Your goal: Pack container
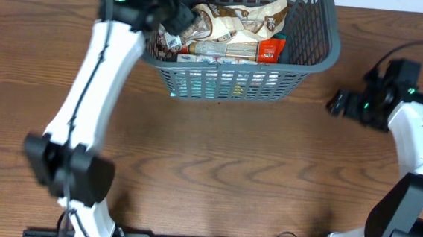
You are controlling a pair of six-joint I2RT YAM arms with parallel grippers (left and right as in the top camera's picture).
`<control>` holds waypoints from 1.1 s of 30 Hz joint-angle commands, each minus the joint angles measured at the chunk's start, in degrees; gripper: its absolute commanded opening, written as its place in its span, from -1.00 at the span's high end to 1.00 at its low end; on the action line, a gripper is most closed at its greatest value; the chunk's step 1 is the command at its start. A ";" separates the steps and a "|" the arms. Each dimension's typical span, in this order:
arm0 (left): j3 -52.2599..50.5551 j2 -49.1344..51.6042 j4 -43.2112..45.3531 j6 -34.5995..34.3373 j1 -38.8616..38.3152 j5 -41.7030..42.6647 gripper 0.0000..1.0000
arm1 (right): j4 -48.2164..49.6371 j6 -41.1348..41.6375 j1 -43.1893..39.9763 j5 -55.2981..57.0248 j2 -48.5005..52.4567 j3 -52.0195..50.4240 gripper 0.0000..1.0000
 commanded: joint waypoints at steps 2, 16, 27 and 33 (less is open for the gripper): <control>0.17 -7.26 -1.31 -9.92 1.95 -2.80 -0.52 | -0.72 -1.62 0.07 2.05 -0.59 11.93 -0.98; -1.18 -22.34 -21.11 -22.27 14.01 -5.38 -0.79 | -12.31 -2.03 4.70 2.38 -6.21 27.58 -0.98; -30.23 -45.33 -13.33 -23.78 14.45 -5.01 -0.81 | -21.46 2.16 9.77 8.59 -22.05 21.27 -0.98; -50.51 -60.57 -4.87 -23.52 13.14 -4.52 -0.90 | -18.51 4.39 12.87 8.61 -36.06 3.28 -0.99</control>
